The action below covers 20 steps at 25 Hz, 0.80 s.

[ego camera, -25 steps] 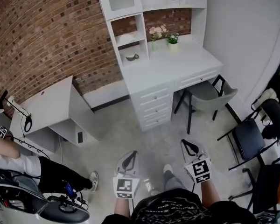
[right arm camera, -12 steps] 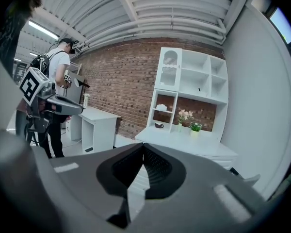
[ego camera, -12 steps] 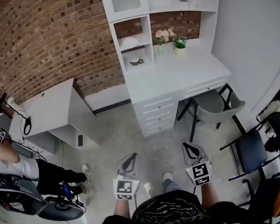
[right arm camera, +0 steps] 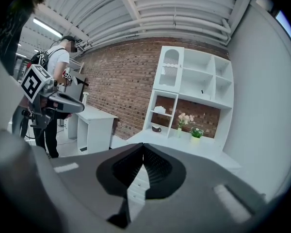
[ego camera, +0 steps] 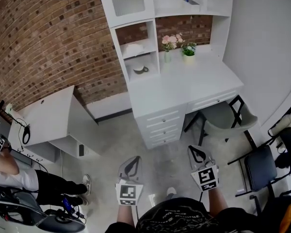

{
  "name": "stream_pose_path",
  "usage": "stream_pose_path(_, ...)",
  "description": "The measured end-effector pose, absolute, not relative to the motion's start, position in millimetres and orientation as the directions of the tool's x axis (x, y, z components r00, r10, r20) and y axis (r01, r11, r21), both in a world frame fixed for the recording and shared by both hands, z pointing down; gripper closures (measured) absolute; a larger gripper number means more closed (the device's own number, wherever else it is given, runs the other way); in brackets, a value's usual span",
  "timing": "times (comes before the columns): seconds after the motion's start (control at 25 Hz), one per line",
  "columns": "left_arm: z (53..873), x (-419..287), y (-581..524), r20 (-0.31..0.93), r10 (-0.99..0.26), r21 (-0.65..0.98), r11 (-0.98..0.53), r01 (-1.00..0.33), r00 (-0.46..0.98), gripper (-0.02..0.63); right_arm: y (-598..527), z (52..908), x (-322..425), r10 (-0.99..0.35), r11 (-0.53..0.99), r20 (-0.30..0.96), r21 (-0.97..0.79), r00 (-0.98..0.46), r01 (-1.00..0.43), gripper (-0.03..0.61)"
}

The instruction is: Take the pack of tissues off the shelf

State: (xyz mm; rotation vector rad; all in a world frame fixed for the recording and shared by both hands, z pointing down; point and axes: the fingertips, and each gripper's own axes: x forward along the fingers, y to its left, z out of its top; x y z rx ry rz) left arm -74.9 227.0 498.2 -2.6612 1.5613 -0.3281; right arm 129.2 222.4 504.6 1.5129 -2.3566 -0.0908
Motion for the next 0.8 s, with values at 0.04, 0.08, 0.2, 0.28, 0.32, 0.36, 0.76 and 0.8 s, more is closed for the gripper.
stream_pose_path(0.04, 495, -73, 221, 0.152, -0.872, -0.140, -0.486, -0.863, 0.466, 0.606, 215, 503, 132, -0.891, 0.437, 0.244, 0.237, -0.382, -0.868, 0.574)
stream_pose_path(0.08, 493, -71, 214, 0.144, -0.876, -0.140, -0.479, -0.866, 0.461, 0.604, 209, 501, 134, -0.890, 0.442, 0.241, 0.241, -0.388, -0.864, 0.574)
stream_pose_path(0.2, 489, -64, 199, 0.131, -0.885, -0.148, -0.463, -0.874, 0.447, 0.606, 192, 498, 138, -0.884, 0.458, 0.235, 0.251, -0.405, -0.853, 0.574)
stream_pose_path(0.28, 486, -59, 192, 0.125, -0.891, -0.147, -0.452, -0.880, 0.437, 0.606, 181, 494, 142, -0.880, 0.467, 0.226, 0.246, -0.419, -0.849, 0.574)
stream_pose_path(0.32, 486, -57, 189, 0.126, -0.893, -0.144, -0.448, -0.882, 0.433, 0.606, 175, 492, 143, -0.878, 0.471, 0.221, 0.244, -0.424, -0.848, 0.574)
stream_pose_path(0.36, 486, -55, 186, 0.126, -0.894, -0.141, -0.445, -0.885, 0.430, 0.606, 171, 490, 145, -0.877, 0.474, 0.219, 0.245, -0.428, -0.846, 0.574)
stream_pose_path(0.76, 491, -47, 159, 0.129, -0.901, -0.134, -0.430, -0.893, 0.414, 0.606, 145, 492, 148, -0.865, 0.494, 0.230, 0.230, -0.446, -0.839, 0.575)
stream_pose_path(0.8, 490, -46, 156, 0.127, -0.901, -0.132, -0.430, -0.893, 0.415, 0.606, 142, 492, 148, -0.864, 0.495, 0.230, 0.231, -0.448, -0.837, 0.575)
